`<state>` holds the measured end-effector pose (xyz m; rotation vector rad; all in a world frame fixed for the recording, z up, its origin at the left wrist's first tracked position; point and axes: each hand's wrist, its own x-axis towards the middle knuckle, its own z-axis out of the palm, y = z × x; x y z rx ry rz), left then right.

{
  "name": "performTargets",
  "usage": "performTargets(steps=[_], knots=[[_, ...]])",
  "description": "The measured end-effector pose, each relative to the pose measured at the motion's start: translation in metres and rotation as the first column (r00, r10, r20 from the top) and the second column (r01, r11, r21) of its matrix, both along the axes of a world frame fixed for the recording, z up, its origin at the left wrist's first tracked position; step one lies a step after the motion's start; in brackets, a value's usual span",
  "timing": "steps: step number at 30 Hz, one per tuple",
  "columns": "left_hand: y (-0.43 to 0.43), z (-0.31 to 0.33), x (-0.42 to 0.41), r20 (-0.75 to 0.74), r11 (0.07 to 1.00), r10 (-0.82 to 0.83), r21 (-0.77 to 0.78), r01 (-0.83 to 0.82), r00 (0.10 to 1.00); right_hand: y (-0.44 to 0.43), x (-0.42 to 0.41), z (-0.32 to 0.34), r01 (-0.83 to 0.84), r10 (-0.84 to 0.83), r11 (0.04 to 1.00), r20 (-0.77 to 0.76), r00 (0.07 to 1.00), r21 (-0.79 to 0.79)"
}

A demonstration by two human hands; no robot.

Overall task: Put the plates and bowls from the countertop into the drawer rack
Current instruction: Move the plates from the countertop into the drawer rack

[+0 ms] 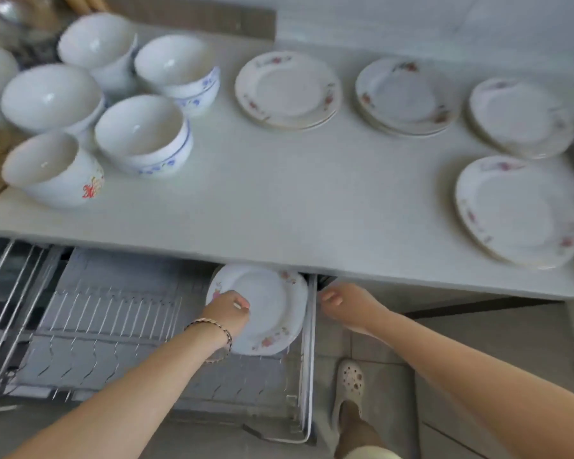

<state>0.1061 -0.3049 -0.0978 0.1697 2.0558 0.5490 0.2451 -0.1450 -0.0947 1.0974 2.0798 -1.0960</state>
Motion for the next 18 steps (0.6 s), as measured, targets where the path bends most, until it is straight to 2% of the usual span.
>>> performTargets(steps=[5, 9, 12, 14, 16, 18], knots=[[0.121, 0.042, 0.048, -0.062, 0.976, -0.178, 0.114, 0.184, 0.982, 0.110, 0.062, 0.068, 0.224, -0.208, 0.971, -0.168, 0.964, 0.085], [0.217, 0.054, 0.096, -0.090, 0.945, -0.285, 0.140, 0.295, 0.954, 0.216, 0.119, 0.076, 0.461, -0.412, 0.865, -0.245, 0.878, 0.199], [0.282, 0.048, 0.126, -0.056, 0.956, -0.248, 0.146, 0.254, 0.967, 0.288, 0.153, 0.069, 0.521, -0.455, 0.770, -0.256, 0.853, 0.368], [0.319, 0.040, 0.143, 0.022, 0.974, -0.183, 0.143, 0.178, 0.983, 0.326, 0.166, 0.065, 0.504, -0.448, 0.734, -0.233, 0.863, 0.454], [0.349, 0.031, 0.157, 0.069, 0.985, -0.108, 0.139, 0.098, 0.992, 0.357, 0.173, 0.059, 0.484, -0.460, 0.733, -0.177, 0.870, 0.477], [0.371, 0.025, 0.168, 0.073, 0.990, -0.016, 0.140, 0.005, 0.997, 0.379, 0.174, 0.049, 0.482, -0.486, 0.760, -0.110, 0.867, 0.436]])
